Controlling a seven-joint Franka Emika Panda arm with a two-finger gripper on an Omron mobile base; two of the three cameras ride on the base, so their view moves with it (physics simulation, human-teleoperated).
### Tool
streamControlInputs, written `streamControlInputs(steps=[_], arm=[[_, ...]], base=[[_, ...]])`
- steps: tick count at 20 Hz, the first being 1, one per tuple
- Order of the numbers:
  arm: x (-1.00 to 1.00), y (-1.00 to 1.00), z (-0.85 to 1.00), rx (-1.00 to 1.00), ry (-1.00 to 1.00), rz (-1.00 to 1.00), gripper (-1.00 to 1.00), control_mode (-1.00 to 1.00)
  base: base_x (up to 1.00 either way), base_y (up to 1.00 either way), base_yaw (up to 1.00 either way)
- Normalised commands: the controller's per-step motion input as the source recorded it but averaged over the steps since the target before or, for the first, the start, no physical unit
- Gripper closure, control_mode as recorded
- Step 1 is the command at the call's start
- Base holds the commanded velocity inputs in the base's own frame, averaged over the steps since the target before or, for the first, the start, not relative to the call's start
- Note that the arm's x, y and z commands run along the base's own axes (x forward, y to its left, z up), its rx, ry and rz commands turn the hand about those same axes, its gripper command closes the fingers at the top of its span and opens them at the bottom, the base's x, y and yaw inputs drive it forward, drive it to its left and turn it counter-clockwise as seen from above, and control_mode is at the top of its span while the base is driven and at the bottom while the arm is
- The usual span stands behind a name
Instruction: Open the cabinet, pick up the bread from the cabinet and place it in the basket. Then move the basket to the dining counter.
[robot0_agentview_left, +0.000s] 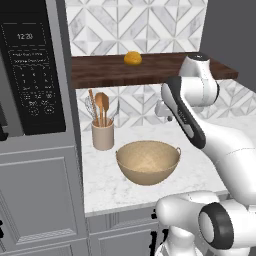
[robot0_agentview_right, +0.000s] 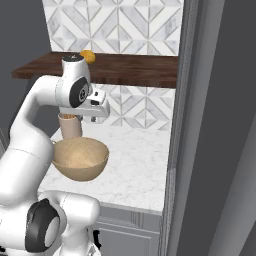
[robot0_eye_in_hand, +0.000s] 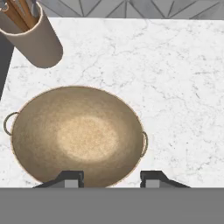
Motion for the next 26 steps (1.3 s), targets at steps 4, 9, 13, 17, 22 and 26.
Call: streamControlInputs(steps=[4,9,13,17,22,26], arm=[[0.00,0.00,0.00,0.00,0.00,0.00,-1.00,-1.00],[-0.22,0.02,0.04,0.00,-0.15,0.04,-1.00,-1.00],[-0.37,0.10,0.43,0.00,-0.25,0.07,-1.00,-1.00],[-0.27,0.24,0.83,0.00,-0.30,0.00,-1.00,-1.00],[-0.06,0.24,1.00,-0.03,-0.31,0.00,-1.00,-1.00],[0.00,0.16,0.96,0.00,-0.32,0.07,-1.00,-1.00]], base=[[0.00,0.00,0.00],[0.00,0.00,0.00],[0.00,0.00,0.00],[0.00,0.00,0.00],[0.00,0.00,0.00],[0.00,0.00,0.00]])
